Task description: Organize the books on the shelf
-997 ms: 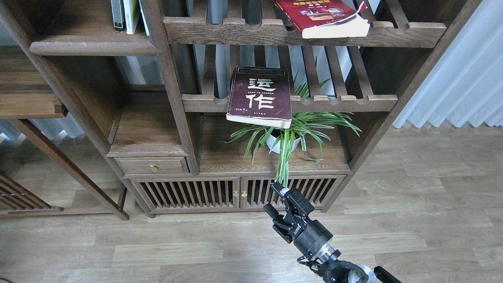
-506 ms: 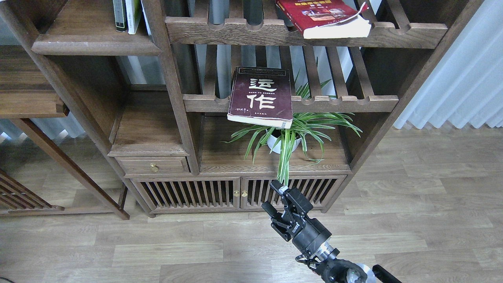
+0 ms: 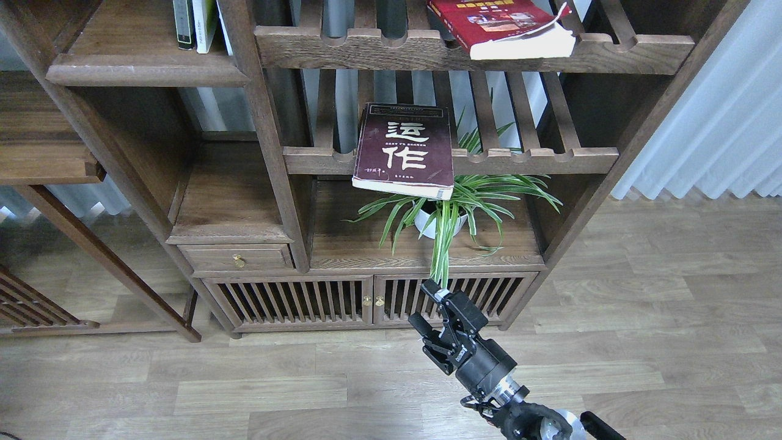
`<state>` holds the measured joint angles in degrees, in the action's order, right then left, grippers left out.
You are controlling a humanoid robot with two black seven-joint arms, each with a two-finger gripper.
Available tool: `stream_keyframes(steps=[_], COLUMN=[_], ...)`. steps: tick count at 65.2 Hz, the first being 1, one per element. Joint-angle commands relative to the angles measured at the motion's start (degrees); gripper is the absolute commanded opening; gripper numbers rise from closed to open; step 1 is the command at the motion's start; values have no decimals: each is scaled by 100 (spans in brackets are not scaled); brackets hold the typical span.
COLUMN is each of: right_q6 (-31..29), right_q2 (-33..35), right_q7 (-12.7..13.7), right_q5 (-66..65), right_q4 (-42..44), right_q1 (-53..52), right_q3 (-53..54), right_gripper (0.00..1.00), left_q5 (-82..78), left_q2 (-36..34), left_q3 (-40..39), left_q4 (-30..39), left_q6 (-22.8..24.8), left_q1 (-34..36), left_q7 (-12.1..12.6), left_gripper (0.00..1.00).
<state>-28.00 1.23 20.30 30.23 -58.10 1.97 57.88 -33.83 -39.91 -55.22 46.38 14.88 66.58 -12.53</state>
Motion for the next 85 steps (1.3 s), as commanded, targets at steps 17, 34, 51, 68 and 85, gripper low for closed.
stream_keyframes(steps=[17,34,51,68,85], right_q6=[0,0,0,0,0], right_q2=[0,0,0,0,9], right_q7=[0,-61,-61,-61,-61], right_q5=[0,0,-9,0,0], right_q4=[-34,-34,-34,-34,-34], right_q1=[31,31,14,40,67], right_q3=[4,4,-5,-4,4], right_gripper=[100,100,100,100,100], left_q5=[-1,17,78,78,78], left_q2=[1240,1609,1785,2286,2436], left_q3=[302,513,750,820,1242], left_q4=[-1482,-2317,-2739,-3310,-3618], left_q6=[-117,-117,-126,-144,-337], left_q1=[602,830,892,1024,1243], left_q7=[-672,-821,-856,-936,-1032], left_gripper=[4,4,4,4,4])
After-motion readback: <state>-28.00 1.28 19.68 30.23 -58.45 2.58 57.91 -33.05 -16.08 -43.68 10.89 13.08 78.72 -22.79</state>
